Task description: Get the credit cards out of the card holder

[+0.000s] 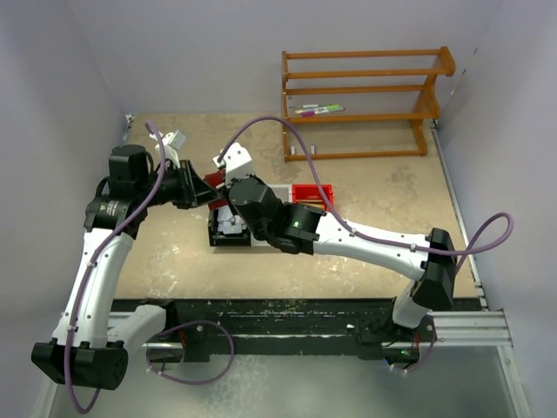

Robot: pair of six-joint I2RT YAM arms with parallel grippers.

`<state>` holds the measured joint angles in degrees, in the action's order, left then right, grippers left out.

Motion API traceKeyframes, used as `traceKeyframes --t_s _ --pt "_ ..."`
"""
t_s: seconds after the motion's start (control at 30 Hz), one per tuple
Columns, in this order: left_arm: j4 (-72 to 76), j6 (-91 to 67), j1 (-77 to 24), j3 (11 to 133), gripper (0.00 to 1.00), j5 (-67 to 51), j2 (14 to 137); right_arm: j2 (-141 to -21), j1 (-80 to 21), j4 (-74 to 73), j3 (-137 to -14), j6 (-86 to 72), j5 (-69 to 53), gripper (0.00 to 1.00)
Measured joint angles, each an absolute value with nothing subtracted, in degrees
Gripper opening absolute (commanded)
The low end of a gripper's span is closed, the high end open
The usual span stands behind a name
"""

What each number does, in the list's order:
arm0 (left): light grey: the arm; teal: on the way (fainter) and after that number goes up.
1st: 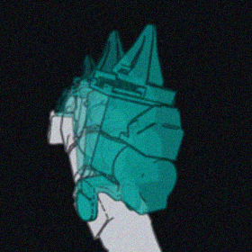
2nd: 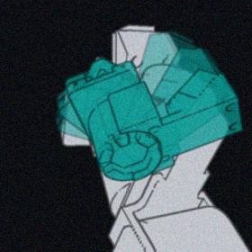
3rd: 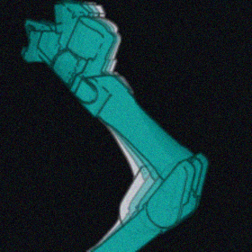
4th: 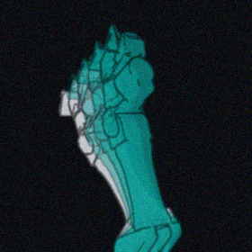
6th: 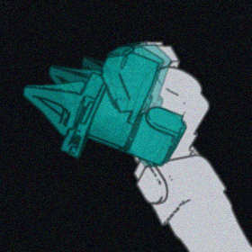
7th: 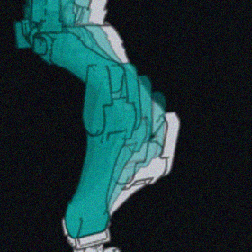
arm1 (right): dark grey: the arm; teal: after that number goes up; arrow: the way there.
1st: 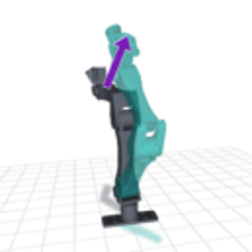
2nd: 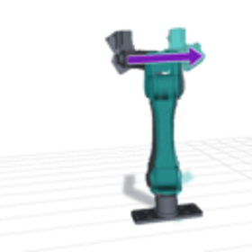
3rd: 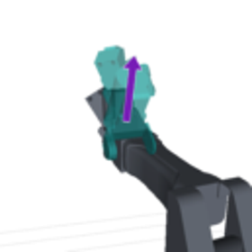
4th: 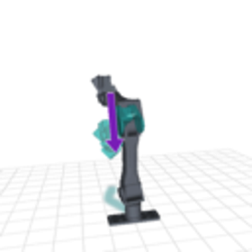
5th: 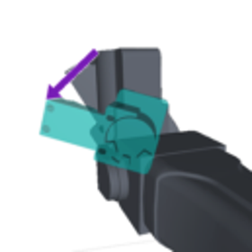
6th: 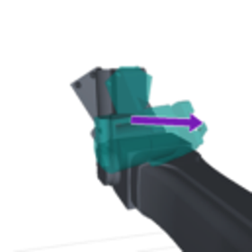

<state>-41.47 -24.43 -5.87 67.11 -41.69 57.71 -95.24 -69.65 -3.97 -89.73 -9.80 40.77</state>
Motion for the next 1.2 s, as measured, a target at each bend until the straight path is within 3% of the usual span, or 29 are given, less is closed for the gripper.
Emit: traceKeyframes --t_s 0.23,0.33,0.43,0.73,1.07,1.2 --pt "-41.9 -24.4 -5.8 67.1 0.0 -42.2 57.4 -94.4 -66.8 -2.2 -88.4 -8.7 39.7 0.0" --pt "-42.2 -24.4 -5.8 67.1 0.0 -42.9 57.4 -93.1 -66.2 -1.0 -86.9 -8.1 37.6 0.32" --pt "-42.5 -24.4 -5.8 67.2 0.0 -43.3 57.4 -90.7 -66.2 -0.1 -84.8 -8.2 35.2 0.45" --pt "-42.5 -24.4 -5.9 67.4 0.0 -43.5 57.4 -88.6 -66.6 2.5 -83.9 -12.2 33.3 0.47" --pt "-43.0 -24.4 -5.9 67.4 0.0 -42.5 57.6 -92.4 -66.7 2.2 -86.5 -13.5 33.5 0.42" --pt "-43.1 -24.4 -5.7 67.4 0.0 -41.2 57.8 -93.6 -66.7 2.0 -87.5 -13.7 33.6 0.47"
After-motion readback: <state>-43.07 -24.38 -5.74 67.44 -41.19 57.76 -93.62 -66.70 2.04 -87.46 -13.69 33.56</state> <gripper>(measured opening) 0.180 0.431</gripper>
